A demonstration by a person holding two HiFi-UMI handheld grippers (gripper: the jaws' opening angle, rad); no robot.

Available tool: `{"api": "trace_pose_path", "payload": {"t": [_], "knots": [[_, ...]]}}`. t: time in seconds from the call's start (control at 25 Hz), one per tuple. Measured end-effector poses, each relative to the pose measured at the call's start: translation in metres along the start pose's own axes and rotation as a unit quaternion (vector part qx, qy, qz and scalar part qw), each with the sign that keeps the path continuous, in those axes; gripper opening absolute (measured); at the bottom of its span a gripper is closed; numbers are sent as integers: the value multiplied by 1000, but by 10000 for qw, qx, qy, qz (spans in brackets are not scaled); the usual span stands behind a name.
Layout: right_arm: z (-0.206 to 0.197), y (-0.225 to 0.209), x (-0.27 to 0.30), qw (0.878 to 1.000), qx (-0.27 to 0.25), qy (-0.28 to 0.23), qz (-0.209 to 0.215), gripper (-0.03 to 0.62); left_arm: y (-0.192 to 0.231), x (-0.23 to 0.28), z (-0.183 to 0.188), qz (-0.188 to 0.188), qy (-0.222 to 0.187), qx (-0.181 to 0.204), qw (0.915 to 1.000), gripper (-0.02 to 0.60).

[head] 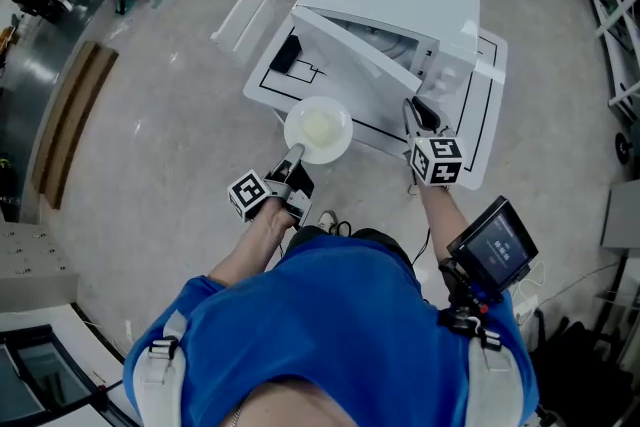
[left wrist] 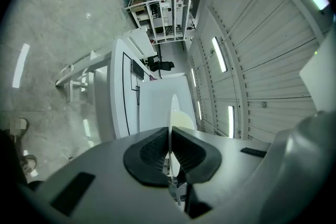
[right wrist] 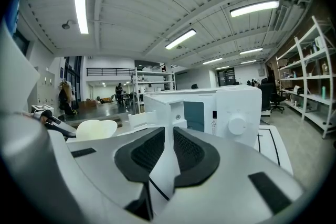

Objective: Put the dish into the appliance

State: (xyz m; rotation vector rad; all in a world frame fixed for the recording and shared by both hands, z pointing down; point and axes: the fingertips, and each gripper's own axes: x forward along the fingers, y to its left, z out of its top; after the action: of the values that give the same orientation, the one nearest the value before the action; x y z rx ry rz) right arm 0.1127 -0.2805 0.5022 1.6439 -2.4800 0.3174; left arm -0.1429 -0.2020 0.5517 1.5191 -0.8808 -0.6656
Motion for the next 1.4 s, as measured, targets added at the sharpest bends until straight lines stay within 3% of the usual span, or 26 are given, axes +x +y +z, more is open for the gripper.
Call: {"api": "trace_pose_path", "payload": {"t": [0.64, 1.4], "knots": [[-10, 57, -17, 9962, -49, -49, 873, 51, 13, -82, -14, 284, -989, -51, 9947, 17], [-24, 196, -21, 9882, -234, 55, 1514, 38, 19, -168, 38, 173, -1358, -72, 9906, 17]]}}
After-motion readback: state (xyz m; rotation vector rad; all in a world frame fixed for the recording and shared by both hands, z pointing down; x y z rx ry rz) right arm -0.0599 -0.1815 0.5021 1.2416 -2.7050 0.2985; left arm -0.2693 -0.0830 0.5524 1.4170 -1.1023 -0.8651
